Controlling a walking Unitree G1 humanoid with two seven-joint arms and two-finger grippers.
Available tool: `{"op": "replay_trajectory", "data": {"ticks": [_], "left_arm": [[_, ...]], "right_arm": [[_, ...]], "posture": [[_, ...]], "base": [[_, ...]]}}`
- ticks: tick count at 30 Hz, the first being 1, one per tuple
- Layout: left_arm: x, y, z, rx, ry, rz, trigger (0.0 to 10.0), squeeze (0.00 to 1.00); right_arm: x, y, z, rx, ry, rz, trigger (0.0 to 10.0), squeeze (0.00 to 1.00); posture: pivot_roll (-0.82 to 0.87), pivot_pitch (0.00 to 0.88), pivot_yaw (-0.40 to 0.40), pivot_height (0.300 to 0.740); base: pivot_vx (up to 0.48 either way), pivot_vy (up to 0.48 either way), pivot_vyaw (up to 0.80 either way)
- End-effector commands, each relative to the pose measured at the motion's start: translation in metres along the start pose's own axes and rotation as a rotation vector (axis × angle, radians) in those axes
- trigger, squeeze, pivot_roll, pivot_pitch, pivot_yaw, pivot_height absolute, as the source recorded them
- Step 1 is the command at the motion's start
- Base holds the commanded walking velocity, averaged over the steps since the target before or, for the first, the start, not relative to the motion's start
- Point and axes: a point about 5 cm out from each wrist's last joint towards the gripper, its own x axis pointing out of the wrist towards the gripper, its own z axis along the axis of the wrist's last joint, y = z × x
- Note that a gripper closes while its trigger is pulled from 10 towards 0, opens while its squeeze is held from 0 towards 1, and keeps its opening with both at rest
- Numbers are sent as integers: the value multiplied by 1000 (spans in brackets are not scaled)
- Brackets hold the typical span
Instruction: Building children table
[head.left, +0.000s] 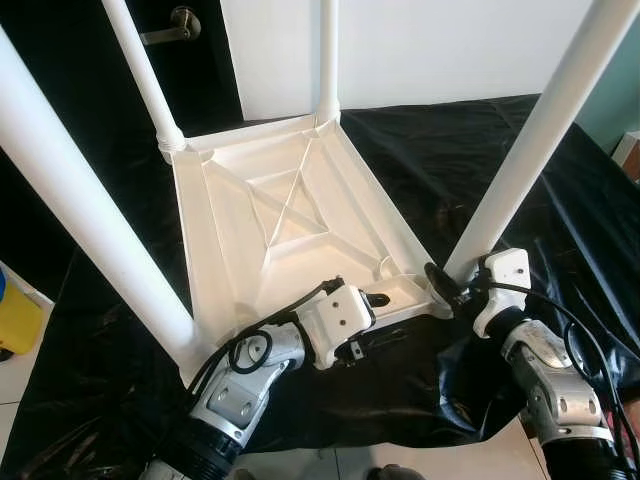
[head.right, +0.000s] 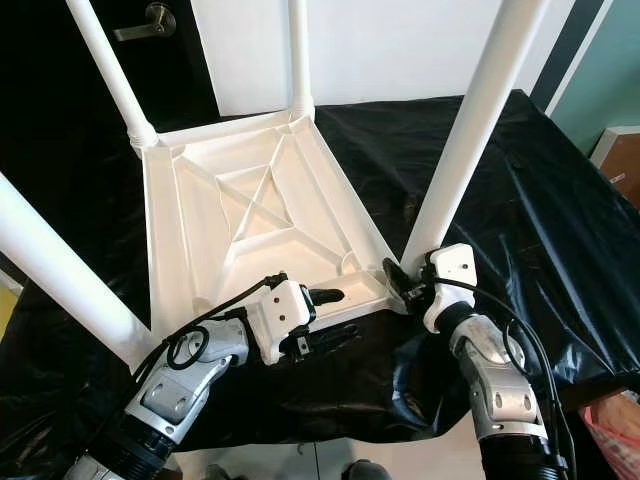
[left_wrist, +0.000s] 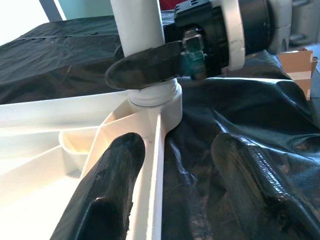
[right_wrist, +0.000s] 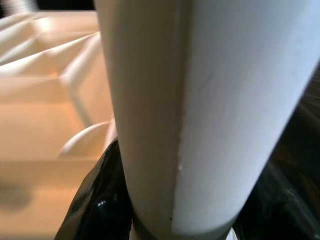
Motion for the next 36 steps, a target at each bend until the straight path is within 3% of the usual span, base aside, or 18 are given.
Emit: {"op": "replay_trajectory", "data": {"ticks": [1, 3, 11, 14, 25, 26, 36], "left_arm": [[-2, -1, -1, -6, 5, 17, 10000, 0], [-2, -1, -1, -8, 4, 19, 10000, 0], [-1, -1, 0, -7, 0, 23, 10000, 0], [0, -1, 0, -9, -1, 28, 10000, 0], [-1, 3, 1, -6, 0, 47, 10000, 0], [-1, 4, 1, -6, 2, 52, 10000, 0], [-3, 3, -1, -12, 5, 60, 10000, 0]], "right_arm": [[-7, 8, -15, 23, 87, -190, 10000, 0], [-9, 17, -17, 30, 100, -286, 10000, 0], [-5, 38, -24, 85, 165, -470, 10000, 0], [2, 51, -21, 109, 157, -459, 10000, 0], [3, 52, -16, 104, 139, -452, 10000, 0], [3, 54, -15, 108, 135, -438, 10000, 1000], [-4, 50, -1, 101, 22, -369, 10000, 1000]], "posture": [[-174, 101, 31, 740], [-174, 102, 28, 740], [-170, 106, 21, 740], [-164, 109, 19, 740], [-156, 112, 13, 740], [-155, 111, 13, 740], [-153, 122, 13, 740]], "base": [[0, 0, 0], [0, 0, 0], [0, 0, 0], [0, 0, 0], [0, 0, 0], [0, 0, 0], [0, 0, 0]]}}
